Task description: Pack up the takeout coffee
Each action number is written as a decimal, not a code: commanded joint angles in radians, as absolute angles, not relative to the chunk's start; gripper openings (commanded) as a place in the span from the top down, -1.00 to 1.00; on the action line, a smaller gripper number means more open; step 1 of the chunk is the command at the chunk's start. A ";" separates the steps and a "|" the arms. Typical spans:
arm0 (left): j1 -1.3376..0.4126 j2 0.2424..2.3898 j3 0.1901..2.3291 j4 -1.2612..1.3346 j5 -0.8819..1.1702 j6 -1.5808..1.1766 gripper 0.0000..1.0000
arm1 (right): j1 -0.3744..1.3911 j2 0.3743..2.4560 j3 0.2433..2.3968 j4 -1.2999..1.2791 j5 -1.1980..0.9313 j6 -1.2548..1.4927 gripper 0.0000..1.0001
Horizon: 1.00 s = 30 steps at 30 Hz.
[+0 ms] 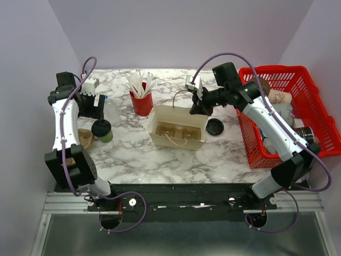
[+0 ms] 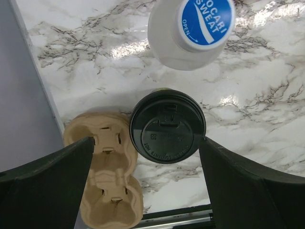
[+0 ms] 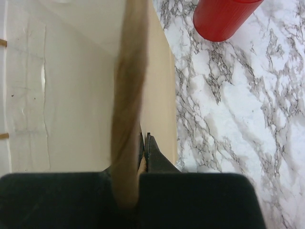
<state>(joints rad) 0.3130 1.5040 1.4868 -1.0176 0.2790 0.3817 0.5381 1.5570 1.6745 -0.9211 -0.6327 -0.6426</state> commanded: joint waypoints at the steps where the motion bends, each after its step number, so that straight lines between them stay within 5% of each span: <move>1: 0.298 1.531 1.430 -0.956 0.270 0.396 -0.97 | 0.535 1.554 1.680 -0.897 -0.678 -0.592 0.99; 30: 0.275 1.551 1.330 -0.951 0.298 0.552 -0.96 | 0.532 1.565 1.689 -0.893 -0.660 -0.575 0.99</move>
